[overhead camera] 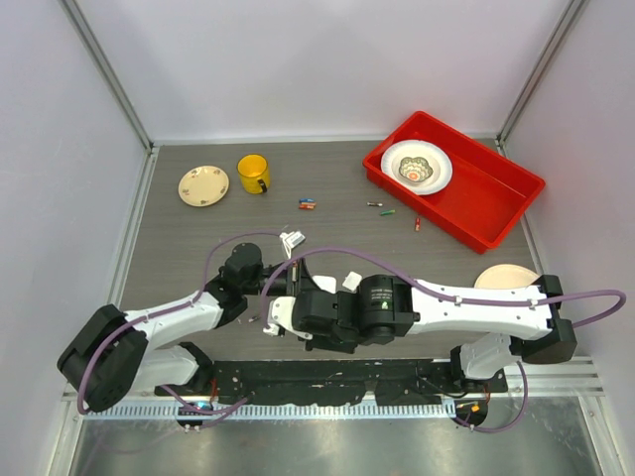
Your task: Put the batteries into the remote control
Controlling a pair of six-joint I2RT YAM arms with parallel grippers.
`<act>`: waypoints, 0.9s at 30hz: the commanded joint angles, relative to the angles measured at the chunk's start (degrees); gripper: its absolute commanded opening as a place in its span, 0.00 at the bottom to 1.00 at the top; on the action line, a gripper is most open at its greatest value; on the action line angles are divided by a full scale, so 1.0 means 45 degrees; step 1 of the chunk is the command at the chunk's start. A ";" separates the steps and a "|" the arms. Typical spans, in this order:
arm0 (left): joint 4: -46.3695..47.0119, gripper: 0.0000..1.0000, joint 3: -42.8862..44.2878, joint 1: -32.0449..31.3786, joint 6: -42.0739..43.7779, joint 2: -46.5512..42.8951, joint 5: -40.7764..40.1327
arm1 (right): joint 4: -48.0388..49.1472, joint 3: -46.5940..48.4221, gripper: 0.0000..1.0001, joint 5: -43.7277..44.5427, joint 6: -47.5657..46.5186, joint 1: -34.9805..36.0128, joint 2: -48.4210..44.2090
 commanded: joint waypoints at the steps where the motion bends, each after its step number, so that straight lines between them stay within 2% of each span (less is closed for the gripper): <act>1: 0.1208 0.00 -0.0189 -0.0108 -0.0332 -0.0048 -0.0223 | 0.0391 0.0507 0.01 -0.0227 -0.0288 0.0080 0.0237; 27: 0.1345 0.00 -0.0463 -0.0850 -0.0430 -0.0927 -0.0711 | 0.0743 -0.0666 0.01 0.0476 -0.0581 0.0002 0.0316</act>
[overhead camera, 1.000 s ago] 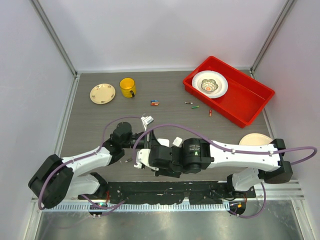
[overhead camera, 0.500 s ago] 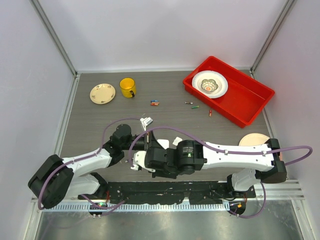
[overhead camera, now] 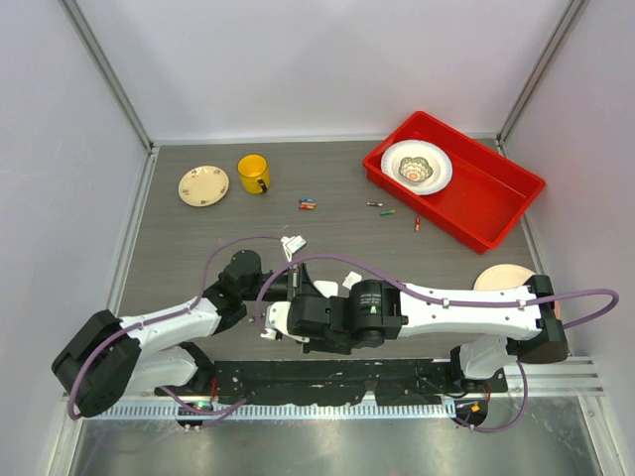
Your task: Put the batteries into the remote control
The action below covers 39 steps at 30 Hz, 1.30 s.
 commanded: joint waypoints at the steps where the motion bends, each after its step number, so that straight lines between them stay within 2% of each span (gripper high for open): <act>1: 0.0748 0.00 -0.0040 -0.0156 -0.0100 -0.0427 -0.0080 | 0.0208 -0.0078 0.01 0.0311 -0.0289 -0.0027 -0.0106; 27: 0.0884 0.00 0.0136 -0.0390 -0.0139 -0.0720 -0.0275 | 0.1107 -0.0234 0.01 0.0799 -0.0368 -0.0105 0.0147; 32: 0.0884 0.00 0.0116 -0.0390 -0.0119 -0.0740 -0.0295 | 0.1107 -0.0176 0.12 0.1014 -0.0289 -0.0105 0.0167; 39: 0.0767 0.00 0.0194 -0.0390 -0.0041 -0.0642 -0.0314 | 0.1126 -0.0156 0.18 0.1131 -0.0211 -0.0125 0.0206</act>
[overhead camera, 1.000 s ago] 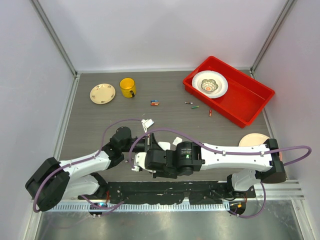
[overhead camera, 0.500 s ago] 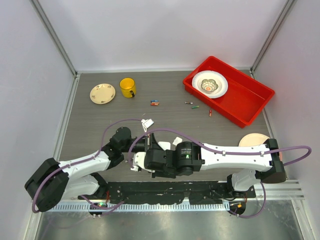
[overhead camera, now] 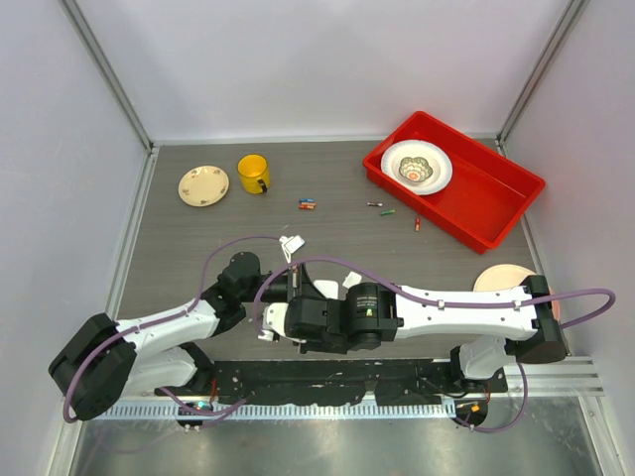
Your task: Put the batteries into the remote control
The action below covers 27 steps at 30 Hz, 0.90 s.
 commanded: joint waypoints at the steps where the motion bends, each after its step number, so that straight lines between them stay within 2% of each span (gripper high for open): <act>1: 0.0791 0.00 0.0272 -0.0109 -0.0099 -0.0259 0.0181 | 0.0640 0.0077 0.20 0.0631 -0.0036 -0.0052 0.0065; 15: 0.0635 0.00 0.0467 -0.0109 -0.0021 0.0054 0.0123 | 0.0796 -0.0137 0.39 0.0983 0.0061 -0.0072 -0.0267; 20: 0.0616 0.00 0.0428 -0.0109 -0.0021 0.0054 0.0083 | 0.1031 -0.0118 0.41 0.0944 0.0159 -0.0072 -0.0404; 27: 0.0557 0.00 0.0350 -0.0109 0.0134 0.0132 -0.0150 | 0.1285 0.0817 0.50 0.1002 0.0315 -0.0110 -0.0638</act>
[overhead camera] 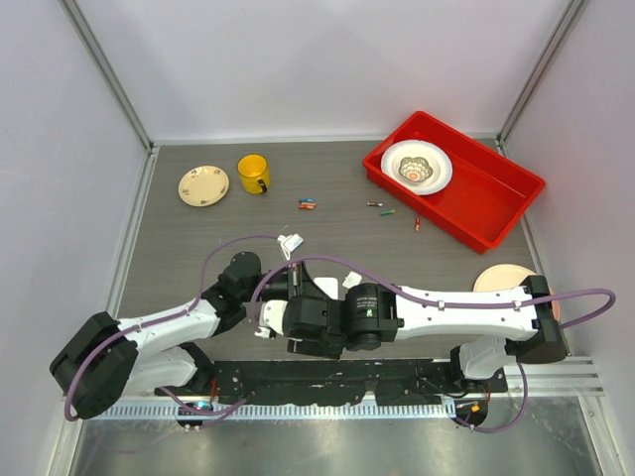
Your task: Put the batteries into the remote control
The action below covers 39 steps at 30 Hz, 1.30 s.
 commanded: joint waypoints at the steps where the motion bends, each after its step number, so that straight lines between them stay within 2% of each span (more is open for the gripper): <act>1: 0.0475 0.00 0.0350 -0.0118 0.0169 0.0020 0.0403 | 0.0649 0.1178 0.50 0.0837 0.0024 -0.0140 -0.0629; 5: 0.0435 0.00 0.0331 -0.0118 0.0305 -0.0019 0.0012 | 0.0570 0.2310 0.53 0.1091 0.0102 -0.0179 -0.0804; 10: 0.0571 0.00 0.0389 -0.0099 0.0403 0.0117 -0.0729 | 0.1407 0.2315 0.55 0.1928 0.0549 -0.0762 -0.1740; 12: 0.0902 0.00 0.0312 -0.0118 0.0365 0.0157 -0.1409 | 0.2923 0.1418 0.58 0.3464 0.1328 -0.1367 -0.2715; 13: 0.1117 0.00 0.0253 -0.0118 0.0306 0.0235 -0.1685 | 0.3514 0.0950 0.58 0.3802 0.2454 -0.1912 -0.3163; 14: 0.1622 0.00 0.0175 -0.0099 0.0228 0.0274 -0.1958 | 0.4138 -0.0176 0.58 0.4018 0.3084 -0.3019 -0.4057; 16: 0.2384 0.00 -0.0117 -0.0099 0.0033 0.0371 -0.3067 | 0.6130 -0.1586 0.60 0.4040 0.4934 -0.4139 -0.5135; 17: 0.3432 0.00 -0.0447 -0.0079 -0.0026 0.0527 -0.3538 | 0.6813 -0.3044 0.61 0.4001 0.5584 -0.4878 -0.6068; 18: 0.4023 0.00 -0.0605 -0.0099 -0.0162 0.0644 -0.3949 | 0.7980 -0.3696 0.63 0.3924 0.6112 -0.5118 -0.6406; 21: 0.6289 0.00 -0.1055 -0.0060 -0.0631 0.1346 -0.5181 | 0.9198 -0.5360 0.66 0.4158 0.7970 -0.5452 -0.7188; 25: 0.8692 0.00 -0.1504 -0.0059 -0.0944 0.2187 -0.6256 | 0.9691 -0.6475 0.71 0.4138 0.9201 -0.5511 -0.7834; 29: 1.1350 0.00 -0.2284 -0.0059 -0.1003 0.2871 -0.7368 | 1.0023 -0.7994 0.72 0.4022 1.0509 -0.5628 -0.8888; 35: 1.1724 0.00 -0.2482 -0.0040 -0.0418 0.2677 -0.8328 | 1.0725 -0.9929 0.71 0.2597 1.1878 -0.5960 -1.0158; 39: 1.1724 0.00 -0.2345 -0.0059 -0.0105 0.2365 -0.8621 | 1.1291 -1.0499 0.71 0.1815 1.2504 -0.6019 -1.0024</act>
